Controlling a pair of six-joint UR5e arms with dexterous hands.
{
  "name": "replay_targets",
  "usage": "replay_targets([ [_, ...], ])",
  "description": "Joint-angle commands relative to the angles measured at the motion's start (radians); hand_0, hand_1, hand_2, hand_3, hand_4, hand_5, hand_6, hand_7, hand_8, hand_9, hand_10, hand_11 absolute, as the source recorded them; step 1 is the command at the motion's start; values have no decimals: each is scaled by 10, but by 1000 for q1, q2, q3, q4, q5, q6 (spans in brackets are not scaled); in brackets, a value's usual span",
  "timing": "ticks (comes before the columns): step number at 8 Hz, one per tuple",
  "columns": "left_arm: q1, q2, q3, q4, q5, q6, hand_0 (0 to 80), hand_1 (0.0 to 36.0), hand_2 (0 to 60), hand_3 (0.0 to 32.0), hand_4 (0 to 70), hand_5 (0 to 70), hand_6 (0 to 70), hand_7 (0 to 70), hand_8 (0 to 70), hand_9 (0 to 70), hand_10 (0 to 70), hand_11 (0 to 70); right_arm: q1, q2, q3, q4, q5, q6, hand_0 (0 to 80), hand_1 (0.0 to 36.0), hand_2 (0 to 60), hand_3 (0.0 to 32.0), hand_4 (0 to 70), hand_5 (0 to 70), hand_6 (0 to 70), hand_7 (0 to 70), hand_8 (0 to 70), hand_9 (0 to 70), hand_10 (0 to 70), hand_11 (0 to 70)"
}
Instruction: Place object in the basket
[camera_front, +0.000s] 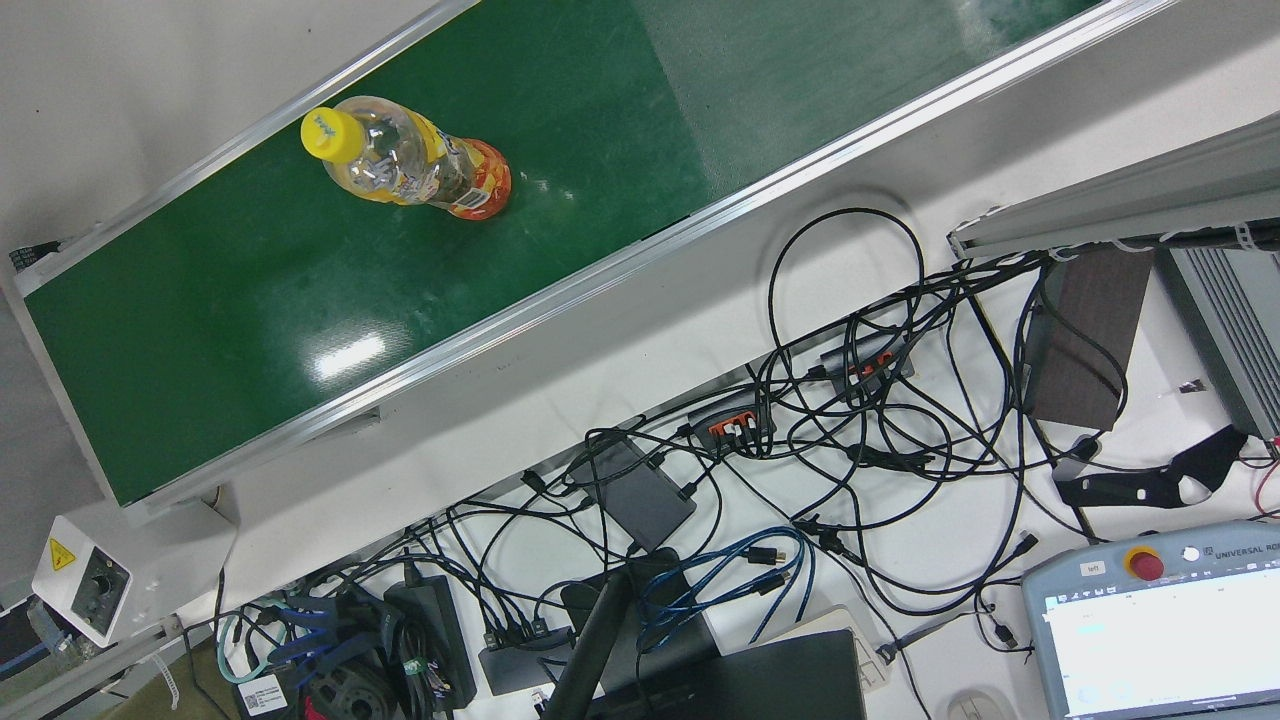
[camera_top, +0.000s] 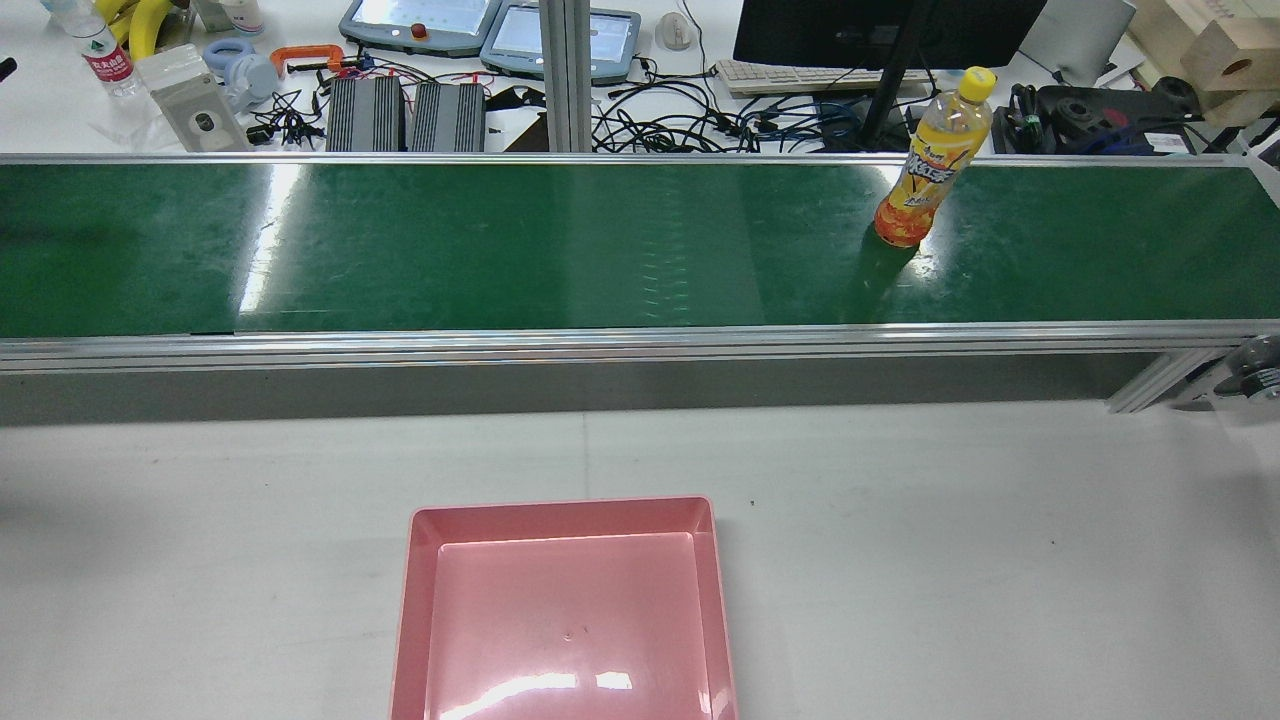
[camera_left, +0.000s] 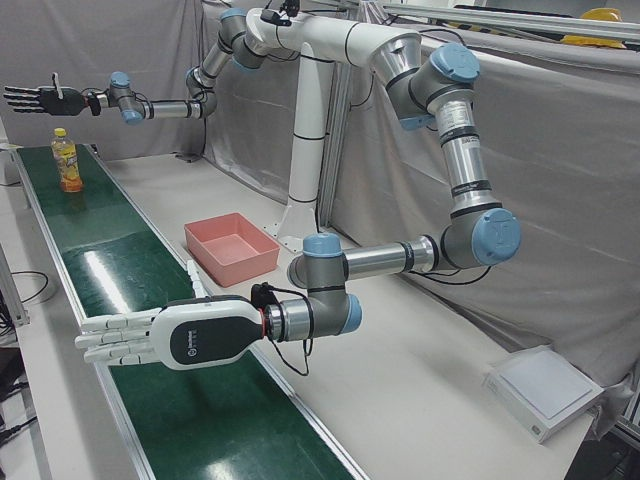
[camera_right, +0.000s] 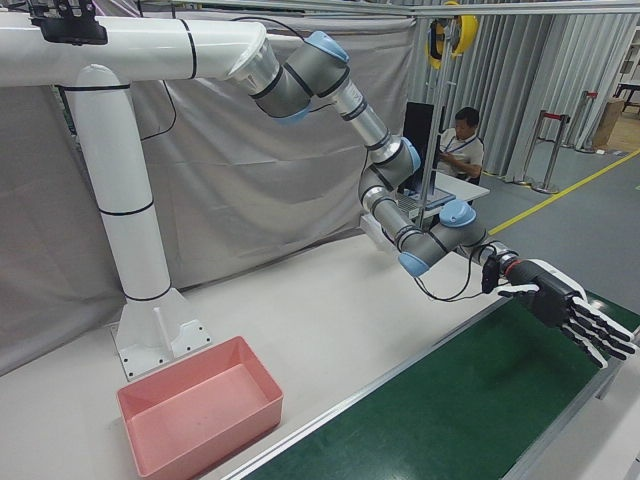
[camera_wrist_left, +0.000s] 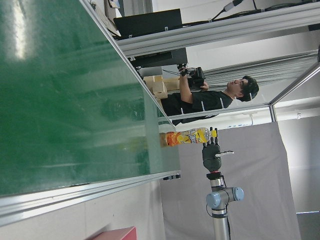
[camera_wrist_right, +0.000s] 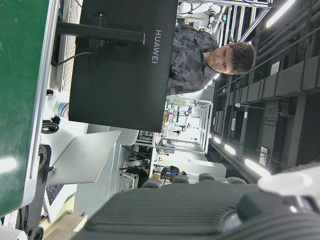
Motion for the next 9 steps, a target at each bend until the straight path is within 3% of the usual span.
replay_targets([
  [1,0,1,-1,0,0,0,477,130,11,0,2,44,0,0,0,0,57,100,0,0,0,0,0,0,0,0,0,0,0,0,0,0,0,0,0,0],
  [9,-2,-2,-8,0,0,-1,479,131,7,0,6,50,0,0,0,0,59,104,-1,-1,0,0,0,0,0,0,0,0,0,0,0,0,0,0,0,0],
])
